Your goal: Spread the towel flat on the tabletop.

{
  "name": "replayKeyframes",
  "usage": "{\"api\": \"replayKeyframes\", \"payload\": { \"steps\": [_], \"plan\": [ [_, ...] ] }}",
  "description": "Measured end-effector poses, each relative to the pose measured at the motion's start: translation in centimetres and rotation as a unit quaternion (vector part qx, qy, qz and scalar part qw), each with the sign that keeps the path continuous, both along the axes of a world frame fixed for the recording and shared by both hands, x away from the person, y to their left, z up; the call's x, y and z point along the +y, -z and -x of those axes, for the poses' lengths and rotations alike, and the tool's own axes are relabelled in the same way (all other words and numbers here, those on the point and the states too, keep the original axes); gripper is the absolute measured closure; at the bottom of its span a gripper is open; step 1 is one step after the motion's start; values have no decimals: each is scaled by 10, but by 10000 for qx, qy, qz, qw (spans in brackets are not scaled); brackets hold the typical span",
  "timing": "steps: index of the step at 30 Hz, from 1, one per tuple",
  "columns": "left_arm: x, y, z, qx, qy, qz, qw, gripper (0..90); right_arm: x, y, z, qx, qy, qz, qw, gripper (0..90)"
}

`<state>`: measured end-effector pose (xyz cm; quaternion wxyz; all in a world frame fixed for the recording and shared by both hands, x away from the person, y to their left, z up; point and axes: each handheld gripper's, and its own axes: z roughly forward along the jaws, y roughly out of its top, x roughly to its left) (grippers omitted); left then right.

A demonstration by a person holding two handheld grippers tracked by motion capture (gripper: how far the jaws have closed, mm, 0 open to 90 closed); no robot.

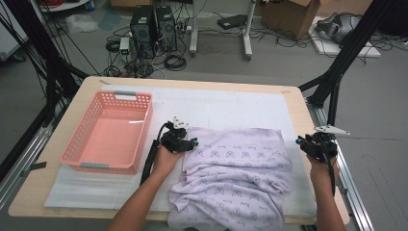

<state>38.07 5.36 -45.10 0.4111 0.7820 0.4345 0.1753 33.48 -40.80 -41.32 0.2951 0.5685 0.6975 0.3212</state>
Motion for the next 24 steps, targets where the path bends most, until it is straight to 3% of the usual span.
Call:
{"api": "replayKeyframes", "payload": {
  "steps": [2, 6, 10, 12, 14, 17, 18, 21, 24],
  "plan": [
    [-3, 0, -1, -6, -47, -45, 10000, 471, 2, 2, 4, 6, -246, -63, 9997, 629],
    [-13, -1, -4, -124, 127, -267, 9995, 544, 10, 5, 6, 75, -555, -123, 9984, 609],
    [-19, -4, -7, -133, 325, -408, 9986, 829, 19, 8, 5, 128, -795, -156, 9966, 599],
    [-14, -4, -12, -189, 47, -366, 9991, 852, 23, 10, 3, 205, -887, -177, 9957, 600],
    [-1, -3, -20, -174, -399, -146, 9989, 855, 27, 11, 2, 239, -944, -184, 9951, 599],
    [19, -1, -28, -356, -1012, -219, 9940, 857, 31, 11, 2, 216, -997, -240, 9945, 599],
    [24, -1, -30, -311, -1153, -189, 9927, 857, 33, 11, 1, 210, -1021, -267, 9942, 596],
    [28, -2, -31, -226, -1193, 22, 9926, 828, 36, 11, -1, 240, -1118, -354, 9928, 578],
    [22, -5, -28, -296, -1063, 176, 9937, 613, 42, 12, -6, 247, -1222, -650, 9901, 513]
  ]
}}
